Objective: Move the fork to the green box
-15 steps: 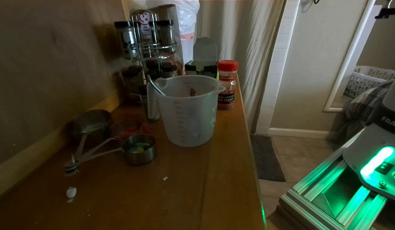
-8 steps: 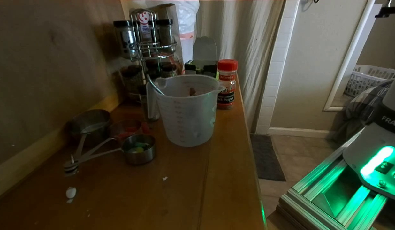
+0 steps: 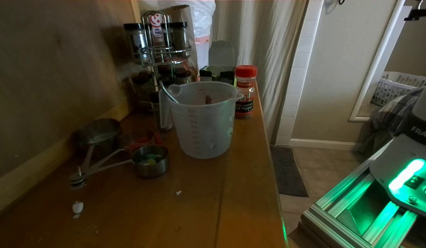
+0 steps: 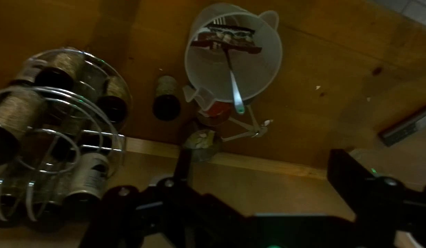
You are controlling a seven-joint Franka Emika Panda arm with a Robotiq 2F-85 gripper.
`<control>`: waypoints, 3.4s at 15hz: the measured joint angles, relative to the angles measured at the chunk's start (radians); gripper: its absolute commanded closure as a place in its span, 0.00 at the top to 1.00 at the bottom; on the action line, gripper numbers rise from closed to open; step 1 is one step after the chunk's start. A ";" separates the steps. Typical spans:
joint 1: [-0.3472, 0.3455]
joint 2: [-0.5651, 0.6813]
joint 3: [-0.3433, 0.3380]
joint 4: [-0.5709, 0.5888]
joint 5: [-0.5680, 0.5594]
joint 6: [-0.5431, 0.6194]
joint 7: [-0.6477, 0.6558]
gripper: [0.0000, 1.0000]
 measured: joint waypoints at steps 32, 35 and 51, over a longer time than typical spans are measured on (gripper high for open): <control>-0.008 0.370 0.319 -0.076 -0.205 0.384 0.319 0.97; -0.012 0.429 0.319 -0.055 -0.229 0.416 0.320 0.88; -0.022 0.480 0.320 -0.024 -0.291 0.433 0.350 0.21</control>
